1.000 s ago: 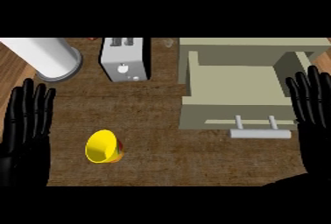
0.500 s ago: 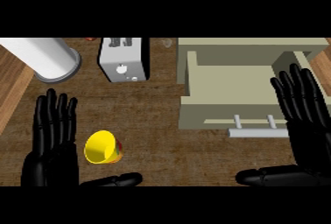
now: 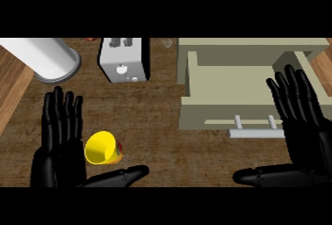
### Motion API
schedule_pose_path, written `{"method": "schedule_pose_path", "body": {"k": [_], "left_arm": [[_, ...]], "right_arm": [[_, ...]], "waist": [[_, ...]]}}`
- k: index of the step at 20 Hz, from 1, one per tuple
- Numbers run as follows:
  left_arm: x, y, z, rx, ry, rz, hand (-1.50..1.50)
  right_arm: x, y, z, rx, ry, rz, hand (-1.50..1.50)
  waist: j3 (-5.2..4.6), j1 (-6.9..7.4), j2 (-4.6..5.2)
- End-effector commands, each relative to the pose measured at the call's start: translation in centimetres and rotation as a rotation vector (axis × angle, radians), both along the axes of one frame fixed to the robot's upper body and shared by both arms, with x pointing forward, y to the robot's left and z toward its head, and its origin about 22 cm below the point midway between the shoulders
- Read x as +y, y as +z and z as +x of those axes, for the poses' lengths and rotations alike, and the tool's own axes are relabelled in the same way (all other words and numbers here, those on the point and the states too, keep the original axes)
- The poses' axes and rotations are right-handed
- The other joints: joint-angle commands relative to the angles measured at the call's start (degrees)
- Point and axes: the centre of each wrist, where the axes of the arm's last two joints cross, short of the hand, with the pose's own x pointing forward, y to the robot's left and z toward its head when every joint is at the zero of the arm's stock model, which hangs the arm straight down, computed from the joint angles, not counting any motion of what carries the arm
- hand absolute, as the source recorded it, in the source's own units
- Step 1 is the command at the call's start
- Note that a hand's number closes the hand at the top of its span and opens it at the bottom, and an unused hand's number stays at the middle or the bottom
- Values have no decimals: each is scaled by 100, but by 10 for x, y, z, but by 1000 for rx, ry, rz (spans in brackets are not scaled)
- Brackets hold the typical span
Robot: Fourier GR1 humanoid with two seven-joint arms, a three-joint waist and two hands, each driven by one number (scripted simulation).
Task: Pick up the cup, place it into the drawer and close the drawer
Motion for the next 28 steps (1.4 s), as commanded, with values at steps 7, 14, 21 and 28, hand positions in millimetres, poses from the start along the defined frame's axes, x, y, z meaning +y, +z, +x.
{"method": "schedule_pose_path", "body": {"k": [7, 14, 21, 28], "left_arm": [[10, -14, 9, 44, 41, -9, -150], [27, -43, -15, 119, 66, -10, -150], [43, -81, -5, 201, 136, -23, -150], [40, -105, -12, 201, 170, 1, -150]], "right_arm": [[6, 4, 24, 1, -18, 0, -150], [-12, 11, 2, 3, 2, -12, -150], [-16, 2, 5, -19, -19, 2, -150], [-5, 4, 13, 12, -3, -7, -150]], "waist": [[-1, 14, 3], [-1, 15, -1], [-1, 11, 3], [-1, 16, 2]]}}
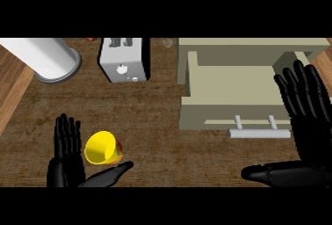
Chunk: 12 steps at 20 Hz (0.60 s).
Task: Pick up the cup, place it into the drawer and close the drawer
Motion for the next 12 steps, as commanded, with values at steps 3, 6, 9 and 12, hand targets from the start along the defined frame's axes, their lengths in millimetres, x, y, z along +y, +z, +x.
{"method": "schedule_pose_path", "body": {"k": [3, 6, 9, 12], "left_arm": [[7, -34, 2, 38, 12, 0, -150], [33, -36, -6, 53, -10, -20, -150], [29, -65, -6, 75, 6, -15, -150], [28, -65, 0, 73, 8, -21, -150]], "right_arm": [[12, -3, 0, -23, -9, 13, -150], [0, 14, -4, 8, 17, 9, -150], [-16, 12, 8, -18, 1, 4, -150], [-25, 8, -8, -5, 26, -23, -150]], "waist": [[0, -3, 3], [0, -1, 0], [0, -5, 4], [2, -15, 2]]}}
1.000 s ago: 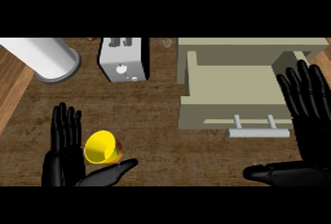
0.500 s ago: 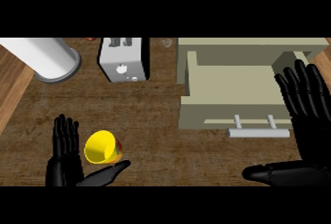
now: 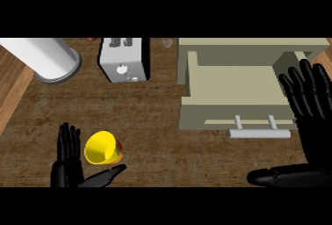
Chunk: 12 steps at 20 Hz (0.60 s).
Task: Pick up the cup, place it into the drawer and close the drawer
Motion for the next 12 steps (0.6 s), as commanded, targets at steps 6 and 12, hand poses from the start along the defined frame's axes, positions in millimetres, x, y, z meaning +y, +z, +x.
{"method": "schedule_pose_path", "body": {"k": [6, 12], "left_arm": [[0, -54, 5, 31, 23, -10, -150], [12, -64, 0, 11, 37, -19, -150]], "right_arm": [[2, -7, -9, 13, 6, 16, -150], [5, -9, -8, -6, 8, 9, -150]], "waist": [[0, -22, 1], [2, -10, 1]]}}
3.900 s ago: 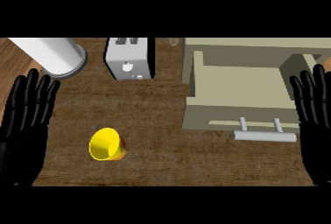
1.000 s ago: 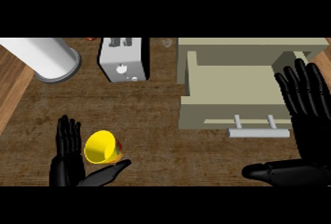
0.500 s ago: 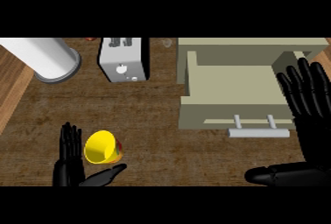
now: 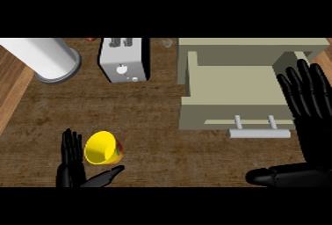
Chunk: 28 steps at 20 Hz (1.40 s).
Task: Pick up the cup, place it into the drawer and close the drawer
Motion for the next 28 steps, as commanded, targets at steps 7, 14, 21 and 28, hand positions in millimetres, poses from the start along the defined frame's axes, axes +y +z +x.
{"method": "schedule_pose_path", "body": {"k": [7, 14, 21, 28], "left_arm": [[10, -39, 12, 11, 3, -1, -150], [2, -44, 16, -7, -13, -3, -150], [16, -67, 11, -26, -27, -75, -150], [5, -57, 34, -41, -45, -108, -150]], "right_arm": [[-11, -8, 18, 0, -2, 0, -150], [12, 8, -9, -10, -5, 7, -150], [9, 8, -11, -3, 23, 13, -150], [-6, 4, 5, -14, 7, 20, -150]], "waist": [[0, -3, 6], [0, -9, -1], [-2, -18, 3], [1, -8, 2]]}}
